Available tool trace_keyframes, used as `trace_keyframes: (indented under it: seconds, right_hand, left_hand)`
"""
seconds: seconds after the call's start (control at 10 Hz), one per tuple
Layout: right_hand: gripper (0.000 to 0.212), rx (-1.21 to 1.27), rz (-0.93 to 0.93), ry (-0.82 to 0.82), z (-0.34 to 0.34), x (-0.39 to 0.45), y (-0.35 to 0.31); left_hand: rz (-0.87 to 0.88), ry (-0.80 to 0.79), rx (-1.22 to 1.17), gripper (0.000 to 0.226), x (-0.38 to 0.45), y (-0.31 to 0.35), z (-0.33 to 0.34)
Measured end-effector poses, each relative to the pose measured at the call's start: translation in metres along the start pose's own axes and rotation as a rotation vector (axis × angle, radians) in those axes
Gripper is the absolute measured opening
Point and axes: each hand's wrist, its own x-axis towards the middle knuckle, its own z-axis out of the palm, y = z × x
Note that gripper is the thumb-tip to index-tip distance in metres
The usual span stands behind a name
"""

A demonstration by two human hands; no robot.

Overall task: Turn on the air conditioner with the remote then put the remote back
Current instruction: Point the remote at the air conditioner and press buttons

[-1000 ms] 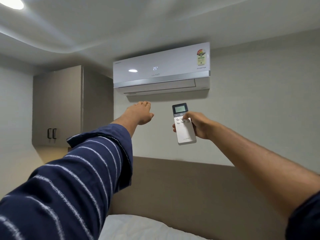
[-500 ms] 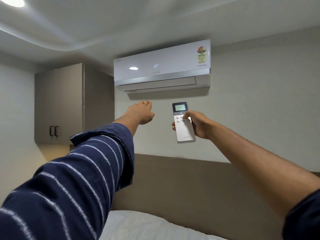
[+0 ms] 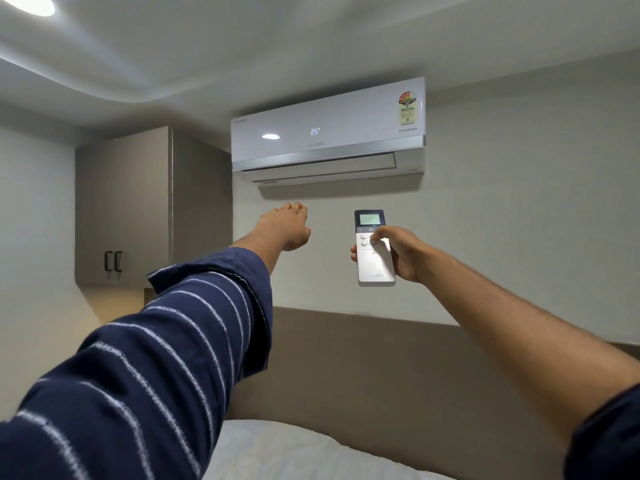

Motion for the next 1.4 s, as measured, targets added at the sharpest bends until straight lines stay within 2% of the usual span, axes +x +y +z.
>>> trace_keyframes:
  seconds: [0.3, 0.5, 1.0, 1.4]
  right_hand:
    - [0.03, 0.013, -0.008, 0.104, -0.009, -0.001, 0.001]
    - [0.023, 0.0, -0.014, 0.148, -0.01, -0.003, -0.001]
    - [0.019, -0.007, 0.004, 0.134, -0.01, -0.006, 0.004]
    - [0.024, -0.045, 0.019, 0.164, -0.003, -0.007, 0.001]
  left_hand:
    - [-0.001, -0.006, -0.003, 0.063, 0.003, 0.004, 0.009]
    - [0.0, -0.011, -0.002, 0.063, 0.003, 0.01, 0.011]
    - [0.004, -0.024, 0.025, 0.063, 0.0, 0.015, 0.012]
    - [0.002, -0.02, 0.029, 0.064, -0.002, 0.01, 0.012]
